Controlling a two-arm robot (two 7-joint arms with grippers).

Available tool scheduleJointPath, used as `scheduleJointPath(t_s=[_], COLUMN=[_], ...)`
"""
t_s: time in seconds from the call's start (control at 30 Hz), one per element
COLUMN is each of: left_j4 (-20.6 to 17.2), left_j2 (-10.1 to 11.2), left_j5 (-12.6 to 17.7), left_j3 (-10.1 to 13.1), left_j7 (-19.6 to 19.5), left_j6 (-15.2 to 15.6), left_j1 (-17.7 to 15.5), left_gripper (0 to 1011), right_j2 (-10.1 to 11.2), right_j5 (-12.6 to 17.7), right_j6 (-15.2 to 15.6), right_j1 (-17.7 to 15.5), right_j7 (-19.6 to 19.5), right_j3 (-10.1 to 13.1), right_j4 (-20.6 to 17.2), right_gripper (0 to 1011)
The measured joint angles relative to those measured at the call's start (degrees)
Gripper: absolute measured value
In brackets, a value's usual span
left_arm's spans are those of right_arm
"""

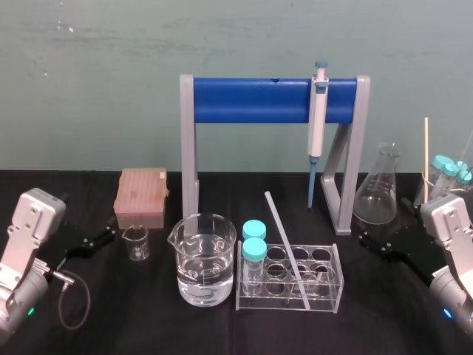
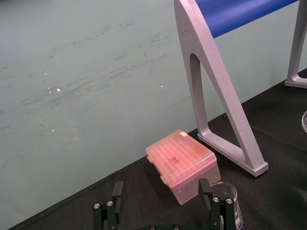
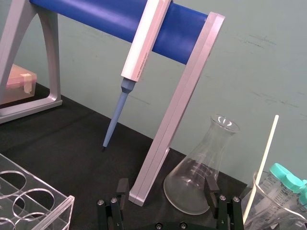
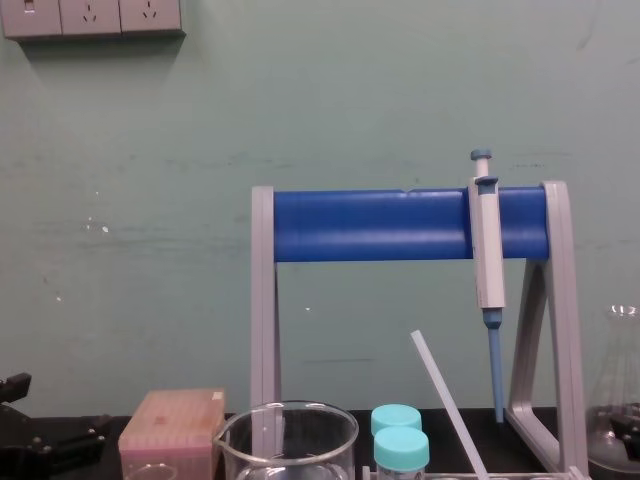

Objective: Pick up the stirring rod with one hand, then place it down.

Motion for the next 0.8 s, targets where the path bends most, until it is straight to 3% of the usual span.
scheduleJointPath(t_s=[0.8], left_j4=[0.0], left_j2=[0.0], left_j5=[0.0], left_j3=[0.0], left_j7=[0.0], left_j6=[0.0], left_j1=[0.0], left_gripper=[1000], right_j2=[0.0], right_j5=[0.0], right_j6=[0.0], right_j1=[0.0], right_j7=[0.0], right_j3=[0.0], right_j4=[0.0], right_gripper=[1003])
